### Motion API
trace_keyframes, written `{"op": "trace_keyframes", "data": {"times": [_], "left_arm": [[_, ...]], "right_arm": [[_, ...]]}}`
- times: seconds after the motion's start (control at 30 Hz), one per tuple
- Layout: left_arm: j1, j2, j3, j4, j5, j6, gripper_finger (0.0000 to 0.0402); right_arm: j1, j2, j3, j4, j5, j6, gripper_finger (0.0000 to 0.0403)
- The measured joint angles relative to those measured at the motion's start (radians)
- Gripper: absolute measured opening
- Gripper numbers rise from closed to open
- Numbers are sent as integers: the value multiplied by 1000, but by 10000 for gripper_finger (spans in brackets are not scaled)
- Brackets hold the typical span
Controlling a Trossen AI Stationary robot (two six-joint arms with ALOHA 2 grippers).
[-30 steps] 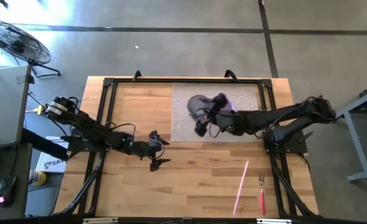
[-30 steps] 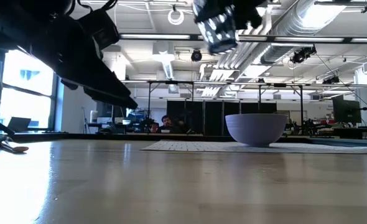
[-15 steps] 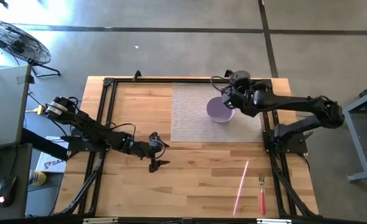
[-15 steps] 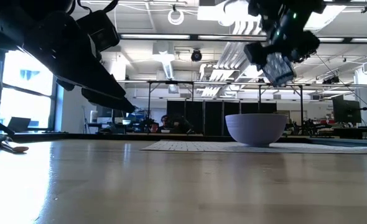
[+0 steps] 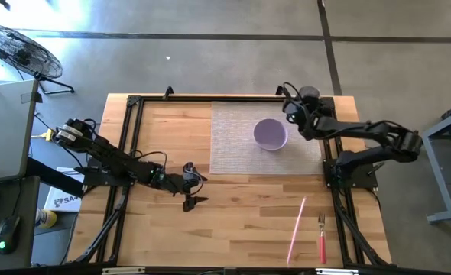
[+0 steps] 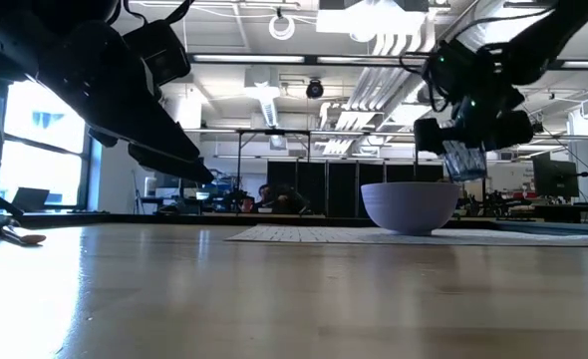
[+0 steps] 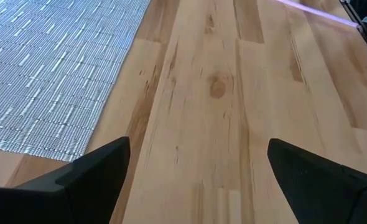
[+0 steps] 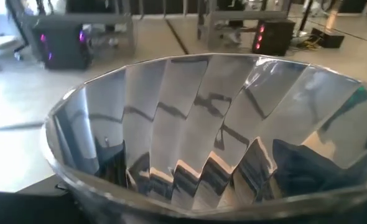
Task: Pick & Place Utensil
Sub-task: Put the black cup on the gray table mat to the top right of the purple bowl
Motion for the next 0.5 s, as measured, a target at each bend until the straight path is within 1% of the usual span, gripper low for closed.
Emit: {"op": "trace_keyframes", "data": {"times": [0.1, 0.2, 0.33, 0.5], "left_arm": [[0, 0, 0, 2, 0, 0, 376], [0, 0, 0, 3, -1, 0, 376], [0, 0, 0, 2, -1, 0, 376], [0, 0, 0, -3, 0, -1, 376]], "right_arm": [[-16, 26, -59, 141, 16, -25, 374], [-35, 87, -90, 245, -4, -61, 374], [-66, 179, -83, 262, -13, 18, 374], [-110, 281, -33, 260, -66, 71, 374]]}}
